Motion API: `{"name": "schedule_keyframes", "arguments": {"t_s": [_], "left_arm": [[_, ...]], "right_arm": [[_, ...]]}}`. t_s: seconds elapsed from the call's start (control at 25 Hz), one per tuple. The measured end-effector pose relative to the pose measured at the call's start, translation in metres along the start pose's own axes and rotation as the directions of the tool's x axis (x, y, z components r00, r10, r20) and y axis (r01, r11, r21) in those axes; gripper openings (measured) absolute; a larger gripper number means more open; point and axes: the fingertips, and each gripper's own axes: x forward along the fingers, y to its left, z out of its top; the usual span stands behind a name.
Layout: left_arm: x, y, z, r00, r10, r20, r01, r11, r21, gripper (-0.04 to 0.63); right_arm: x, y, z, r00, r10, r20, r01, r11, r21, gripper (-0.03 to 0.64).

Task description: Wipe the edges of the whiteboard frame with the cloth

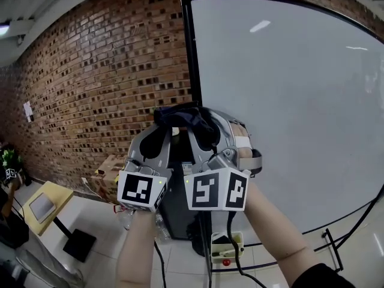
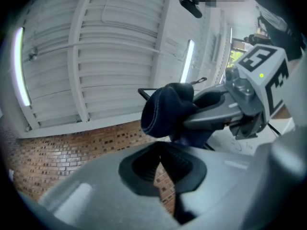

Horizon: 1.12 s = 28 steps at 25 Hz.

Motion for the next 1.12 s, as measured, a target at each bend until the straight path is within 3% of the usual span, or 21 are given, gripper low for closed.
{"name": "schedule_keyframes", "arguments": {"t_s": [0.32, 0.44, 0.72, 1.12], "left_arm": [[0.035, 0.031, 0.041, 0.993, -0.001, 0.115, -0.003, 0.999, 0.04, 0.003], [0.05, 0.031, 0.06, 0.992, -0.003, 0.129, -0.003, 0.999, 0.05, 0.003], [0.077, 0.038, 0.092, 0.983, -0.04, 0.181, 0.013, 0.989, 0.15, 0.003], [0.108, 0.068, 0.133, 0.978, -0.034, 0.205, -0.006, 0.981, 0.194, 0.003]], "right_arm": [[0.035, -0.053, 0.027, 0.995, -0.074, 0.065, 0.077, 0.995, -0.057, 0.086], [0.045, -0.068, 0.036, 0.991, -0.096, 0.089, 0.105, 0.989, -0.106, 0.084], [0.065, -0.11, 0.06, 0.981, -0.129, 0.146, 0.147, 0.982, -0.121, 0.084], [0.091, -0.153, 0.094, 0.961, -0.193, 0.199, 0.236, 0.946, -0.223, 0.084]]}}
